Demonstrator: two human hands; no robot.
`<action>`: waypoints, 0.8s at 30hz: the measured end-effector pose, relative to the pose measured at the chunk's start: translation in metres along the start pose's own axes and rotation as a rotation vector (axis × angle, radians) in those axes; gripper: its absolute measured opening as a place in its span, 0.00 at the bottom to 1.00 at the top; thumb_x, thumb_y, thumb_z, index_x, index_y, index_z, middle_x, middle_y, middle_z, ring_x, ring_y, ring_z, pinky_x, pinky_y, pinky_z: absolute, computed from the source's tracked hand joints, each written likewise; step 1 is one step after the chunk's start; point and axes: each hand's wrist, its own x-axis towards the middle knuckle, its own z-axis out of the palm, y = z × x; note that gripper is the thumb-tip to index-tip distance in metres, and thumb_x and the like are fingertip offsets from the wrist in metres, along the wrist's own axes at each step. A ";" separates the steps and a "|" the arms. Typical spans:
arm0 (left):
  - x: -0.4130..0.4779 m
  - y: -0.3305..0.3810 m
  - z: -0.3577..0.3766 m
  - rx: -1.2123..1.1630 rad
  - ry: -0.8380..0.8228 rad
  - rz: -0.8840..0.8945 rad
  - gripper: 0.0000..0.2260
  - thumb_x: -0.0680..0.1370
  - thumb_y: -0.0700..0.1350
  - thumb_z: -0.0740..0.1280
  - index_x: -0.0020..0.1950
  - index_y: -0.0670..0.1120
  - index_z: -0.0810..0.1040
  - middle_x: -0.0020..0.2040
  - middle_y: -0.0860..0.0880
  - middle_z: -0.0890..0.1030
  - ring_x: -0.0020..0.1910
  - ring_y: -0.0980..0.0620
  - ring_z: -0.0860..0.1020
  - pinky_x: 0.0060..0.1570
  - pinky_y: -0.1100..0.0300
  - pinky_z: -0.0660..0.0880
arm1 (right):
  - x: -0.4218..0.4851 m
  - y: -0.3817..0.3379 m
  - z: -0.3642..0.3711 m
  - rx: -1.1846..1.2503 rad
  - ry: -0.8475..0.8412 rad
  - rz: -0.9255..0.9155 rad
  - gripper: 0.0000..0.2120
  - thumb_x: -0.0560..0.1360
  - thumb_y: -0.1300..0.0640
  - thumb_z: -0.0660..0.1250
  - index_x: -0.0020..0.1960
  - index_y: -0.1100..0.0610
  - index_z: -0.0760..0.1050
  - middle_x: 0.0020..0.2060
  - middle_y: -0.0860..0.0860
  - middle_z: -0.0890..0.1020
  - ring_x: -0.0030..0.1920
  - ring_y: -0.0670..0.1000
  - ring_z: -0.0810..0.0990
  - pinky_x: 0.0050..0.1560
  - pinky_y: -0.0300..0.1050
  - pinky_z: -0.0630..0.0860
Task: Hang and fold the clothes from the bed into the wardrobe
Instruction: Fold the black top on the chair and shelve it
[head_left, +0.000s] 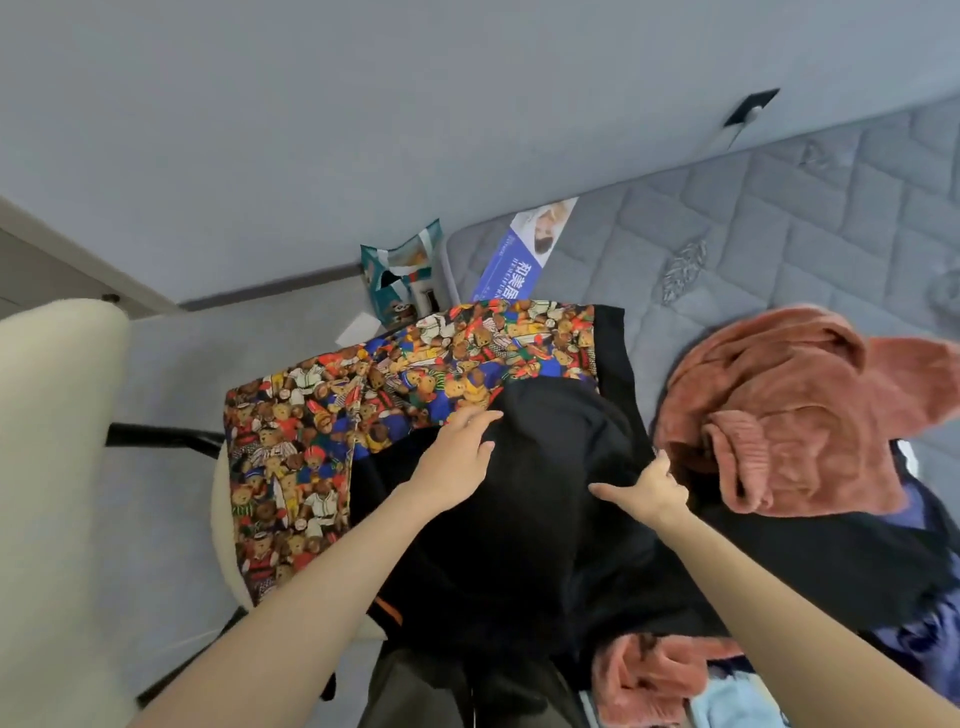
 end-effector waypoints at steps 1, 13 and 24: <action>0.007 0.004 0.009 0.013 -0.005 0.017 0.19 0.83 0.44 0.57 0.74 0.50 0.64 0.73 0.52 0.61 0.71 0.50 0.64 0.67 0.51 0.67 | 0.009 0.005 0.003 0.033 -0.032 0.017 0.59 0.66 0.41 0.77 0.78 0.59 0.40 0.74 0.61 0.61 0.74 0.64 0.57 0.72 0.57 0.60; 0.087 0.049 0.065 0.514 -0.047 0.093 0.33 0.80 0.45 0.64 0.78 0.58 0.48 0.79 0.47 0.44 0.76 0.40 0.48 0.72 0.43 0.58 | 0.030 0.028 0.000 0.129 0.233 -0.446 0.09 0.74 0.61 0.67 0.54 0.57 0.75 0.46 0.55 0.82 0.50 0.60 0.79 0.48 0.49 0.74; 0.130 0.124 0.018 0.308 0.381 0.219 0.40 0.78 0.47 0.66 0.78 0.52 0.39 0.78 0.43 0.41 0.77 0.41 0.46 0.72 0.52 0.56 | 0.015 -0.042 -0.153 -0.179 1.044 -0.815 0.22 0.67 0.71 0.68 0.58 0.55 0.78 0.43 0.55 0.77 0.43 0.58 0.76 0.35 0.50 0.71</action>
